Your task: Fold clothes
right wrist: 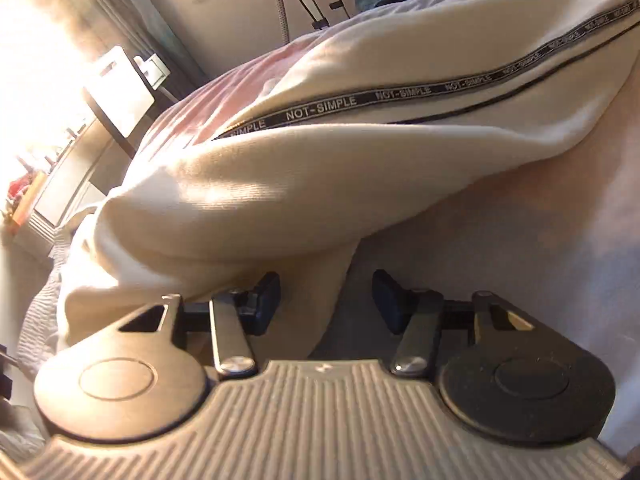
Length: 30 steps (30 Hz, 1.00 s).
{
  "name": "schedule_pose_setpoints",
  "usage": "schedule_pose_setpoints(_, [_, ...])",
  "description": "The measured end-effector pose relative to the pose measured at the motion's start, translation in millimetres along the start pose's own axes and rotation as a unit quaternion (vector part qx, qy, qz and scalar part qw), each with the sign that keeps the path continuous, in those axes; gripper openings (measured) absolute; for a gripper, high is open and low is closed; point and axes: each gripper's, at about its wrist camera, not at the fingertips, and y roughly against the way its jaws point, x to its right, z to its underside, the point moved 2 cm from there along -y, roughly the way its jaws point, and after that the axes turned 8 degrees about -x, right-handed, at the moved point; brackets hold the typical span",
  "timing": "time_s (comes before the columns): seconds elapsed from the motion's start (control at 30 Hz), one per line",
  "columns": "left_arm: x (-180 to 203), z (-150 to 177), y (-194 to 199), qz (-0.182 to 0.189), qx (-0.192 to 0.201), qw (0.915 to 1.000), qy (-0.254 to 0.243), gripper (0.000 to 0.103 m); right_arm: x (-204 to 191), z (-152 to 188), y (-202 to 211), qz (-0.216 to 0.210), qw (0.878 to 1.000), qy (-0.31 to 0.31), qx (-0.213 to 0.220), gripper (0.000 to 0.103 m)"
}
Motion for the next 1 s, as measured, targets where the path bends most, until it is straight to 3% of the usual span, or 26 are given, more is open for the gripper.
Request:
schedule_pose_setpoints(0.13, [-3.2, -1.0, 3.9, 0.009, 0.007, 0.9999, 0.008, 0.01, 0.4, -20.7, -9.6, -0.006, 0.998, -0.034, 0.06, 0.051])
schedule_pose_setpoints(0.2, [-6.1, -2.5, 4.5, 0.018, 0.01, 0.9997, 0.01, 0.01, 5.5, -33.7, -14.9, 0.011, 0.996, -0.053, 0.069, 0.019])
schedule_pose_setpoints(0.27, [-6.1, 1.2, 12.0, 0.026, 0.018, 0.9995, 0.008, 0.01, 5.9, -41.4, -6.1, 0.018, 0.993, -0.059, 0.096, 0.011])
schedule_pose_setpoints(0.37, [0.3, 3.7, 14.9, 0.032, 0.023, 0.9991, -0.011, 0.01, 3.7, -45.2, 26.3, 0.031, 0.989, -0.041, 0.139, 0.008])
schedule_pose_setpoints(0.5, [12.7, 5.3, 13.7, 0.035, 0.027, 0.9979, -0.048, 0.01, 23.3, -38.7, 77.9, 0.048, 0.985, -0.065, 0.154, 0.008])
schedule_pose_setpoints(0.77, [36.5, 11.3, 4.2, 0.035, 0.017, 0.9935, -0.107, 0.01, 102.2, 45.9, 175.5, 0.076, 0.974, -0.162, 0.138, 0.007])
schedule_pose_setpoints(0.9, [44.5, 17.2, -4.0, 0.024, 0.003, 0.9921, -0.123, 0.01, 137.7, 86.6, 231.9, 0.077, 0.955, -0.206, 0.197, 0.003])
schedule_pose_setpoints(1.0, [49.9, 22.7, -5.2, 0.007, -0.003, 0.9911, -0.133, 0.011, 163.2, 107.0, 251.0, 0.062, 0.952, -0.226, 0.199, 0.003])
